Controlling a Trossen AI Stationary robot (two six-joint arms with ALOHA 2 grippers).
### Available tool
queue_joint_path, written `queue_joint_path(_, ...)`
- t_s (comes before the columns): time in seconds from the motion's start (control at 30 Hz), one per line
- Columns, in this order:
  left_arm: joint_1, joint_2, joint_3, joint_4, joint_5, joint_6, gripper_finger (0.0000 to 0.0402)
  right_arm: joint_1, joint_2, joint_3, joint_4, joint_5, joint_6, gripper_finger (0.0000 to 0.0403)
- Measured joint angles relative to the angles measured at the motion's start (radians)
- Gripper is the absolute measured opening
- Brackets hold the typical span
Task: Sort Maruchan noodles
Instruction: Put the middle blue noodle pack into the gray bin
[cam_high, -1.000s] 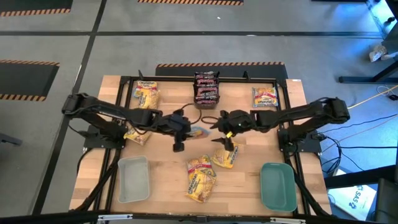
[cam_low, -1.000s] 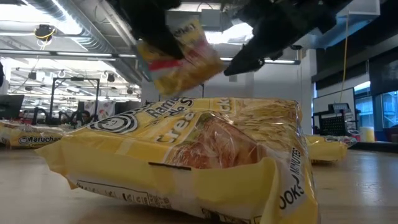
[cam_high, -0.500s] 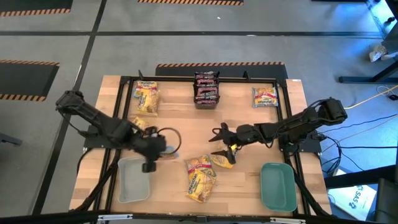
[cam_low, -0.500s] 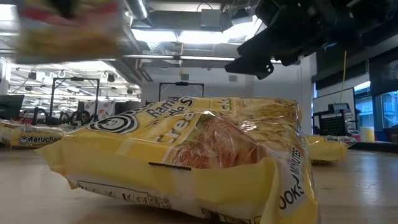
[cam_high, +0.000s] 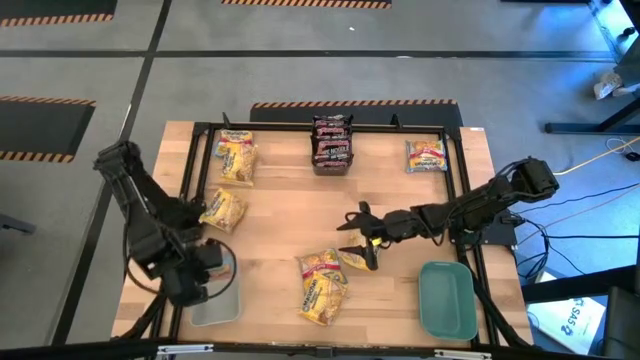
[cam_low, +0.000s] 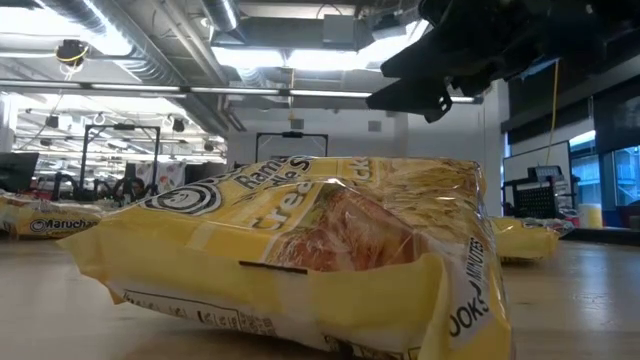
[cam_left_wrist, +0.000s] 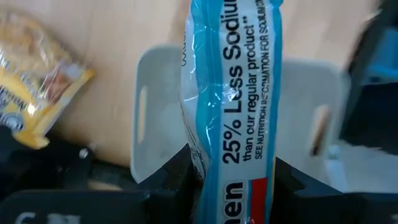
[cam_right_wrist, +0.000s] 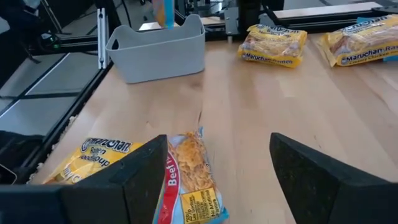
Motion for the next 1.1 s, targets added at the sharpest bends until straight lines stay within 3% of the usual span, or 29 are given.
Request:
queue_joint_path(0.13,-0.030,0.000,-0.087,0.040,-0.002,-0.022,0.0113,0.001,0.000,0.000,0.000,0.007,0.039,0.0271)
queue_joint_path(0.37,-0.006,0.000,-0.224,0.146,-0.025,0.071,0.0113,0.001,0.000,0.000,0.000,0.019,0.067,0.0271)
queue_joint_path(0.73,0.027,0.000,-0.290,0.202,-0.151,0.214,0.0113,-0.001,0.000,0.000,-0.002,0.061,0.074,0.0271)
queue_joint_path(1.1,0.113,0.000,-0.398,0.314,-0.086,0.376,0.0113,-0.001,0.000,-0.001,-0.002,0.061,0.075,0.0271)
